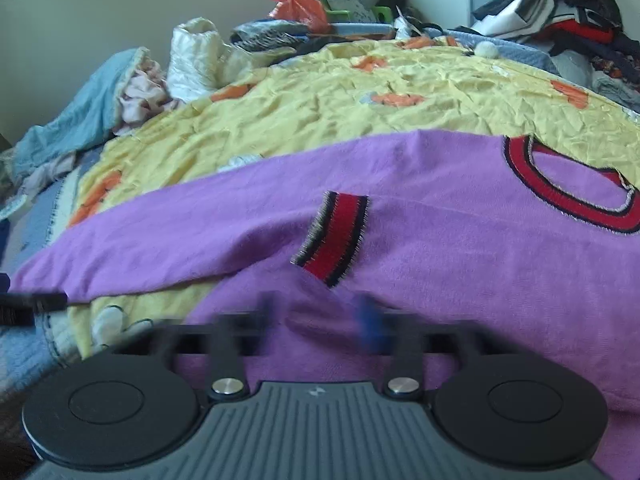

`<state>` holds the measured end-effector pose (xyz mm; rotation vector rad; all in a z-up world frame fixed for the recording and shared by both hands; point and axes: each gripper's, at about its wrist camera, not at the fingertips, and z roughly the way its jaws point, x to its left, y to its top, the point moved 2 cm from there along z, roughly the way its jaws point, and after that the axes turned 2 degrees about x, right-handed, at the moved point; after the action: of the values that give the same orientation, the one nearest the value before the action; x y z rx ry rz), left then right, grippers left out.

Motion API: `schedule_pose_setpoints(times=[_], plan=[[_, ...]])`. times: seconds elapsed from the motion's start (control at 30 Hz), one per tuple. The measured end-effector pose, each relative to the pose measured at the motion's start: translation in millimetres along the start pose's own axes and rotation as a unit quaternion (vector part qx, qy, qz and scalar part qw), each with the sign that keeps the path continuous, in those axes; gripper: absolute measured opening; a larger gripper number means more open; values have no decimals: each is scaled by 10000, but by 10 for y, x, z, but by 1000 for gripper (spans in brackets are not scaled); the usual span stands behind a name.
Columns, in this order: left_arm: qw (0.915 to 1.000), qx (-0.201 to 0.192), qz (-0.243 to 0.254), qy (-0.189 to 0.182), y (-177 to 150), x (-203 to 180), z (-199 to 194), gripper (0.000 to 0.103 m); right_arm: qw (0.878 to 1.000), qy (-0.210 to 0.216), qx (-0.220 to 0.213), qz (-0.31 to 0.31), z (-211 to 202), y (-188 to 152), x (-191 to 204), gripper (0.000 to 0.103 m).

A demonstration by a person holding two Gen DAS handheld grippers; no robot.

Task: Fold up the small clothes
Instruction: 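Lower the cuff onto the sweater and open the right gripper, then grasp the other sleeve cuff with the left gripper, then fold the held sleeve across the sweater body with the left gripper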

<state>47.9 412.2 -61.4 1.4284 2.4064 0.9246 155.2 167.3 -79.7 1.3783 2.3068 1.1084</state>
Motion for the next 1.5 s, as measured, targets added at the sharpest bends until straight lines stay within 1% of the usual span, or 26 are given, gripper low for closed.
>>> schedule_pose_setpoints(times=[0.07,0.13,0.2,0.3,0.33,0.4,0.47,0.5,0.53,0.57,0.6,0.67,0.7,0.8,0.83,0.9,0.93,0.97,1.0,1.03,1.07,1.17,1.3,1.33,1.43,1.5], plan=[[9989,-90,-448,84,6,419,67,103,9994,-76,-335,-70,-100,44,16,80],[9956,-91,-930,2,7,839,142,103,9989,-167,-433,-56,-93,131,-9,80],[9904,-157,-1364,-142,-29,1211,189,103,9989,-76,-427,190,0,214,-109,80],[9788,-26,-1952,-619,-78,1645,290,103,9985,125,-71,532,216,256,-212,80],[9745,-71,-2105,-767,-84,1756,320,103,9978,169,-81,631,216,245,-226,80],[9680,-58,-2392,-755,-90,1948,389,103,9969,210,-189,739,154,203,-230,80],[9585,-111,-2587,-1192,-94,2098,471,103,9965,276,-276,745,66,147,-224,80],[9541,-60,-2699,-1299,-83,2160,522,103,9961,320,-296,763,22,118,-227,81],[9474,-28,-2859,-1440,-74,2224,573,103,9959,333,-304,782,-24,89,-230,82],[9374,64,-3046,-1686,-68,2282,647,103,9957,316,-322,807,-75,56,-241,82],[9250,253,-3226,-1990,-79,2329,738,103,9954,303,-348,841,-129,26,-258,82],[8940,461,-3643,-2568,-105,2380,881,103,9944,324,-414,916,-228,-25,-300,84],[8845,548,-3764,-2702,-111,2381,925,102,9938,335,-443,963,-273,-46,-322,85],[8756,635,-3889,-2794,-98,2362,957,101,9929,316,-481,1037,-378,-106,-358,86],[8686,702,-3971,-2880,-111,2358,985,101,9931,298,-496,1019,-409,-124,-364,86],[8499,795,-4283,-2964,-162,2376,1036,99,9930,257,-535,1018,-478,-161,-371,86],[8429,763,-4442,-2939,-187,2400,1040,89,9928,265,-573,1021,-516,-182,-381,86],[8354,820,-4538,-2992,-202,2411,1067,70,9925,268,-604,1025,-549,-200,-392,86],[8255,976,-4630,-3076,-214,2413,1127,40,9923,246,-615,1051,-581,-225,-407,86],[8186,1094,-4704,-3109,-225,2417,1181,28,9920,225,-590,1097,-607,-252,-429,86],[8219,1109,-4657,-3089,-212,2399,1201,18,9916,186,-555,1155,-636,-277,-457,86],[8533,1027,-4262,-2822,-113,2335,1139,8,9911,58,-661,1153,-765,-349,-524,86],[8941,498,-3671,-2516,172,2199,895,8,9892,-49,-832,1202,-969,-418,-636,86],[8981,333,-3547,-2577,263,2143,810,8,9895,-85,-843,1175,-1001,-430,-664,86],[9024,-17,-3158,-2931,625,1847,594,7,9900,-473,-807,1060,-1072,-497,-760,86],[9009,-162,-2919,-3208,883,1580,455,7,9892,-610,-769,1089,-1115,-582,-837,86]])
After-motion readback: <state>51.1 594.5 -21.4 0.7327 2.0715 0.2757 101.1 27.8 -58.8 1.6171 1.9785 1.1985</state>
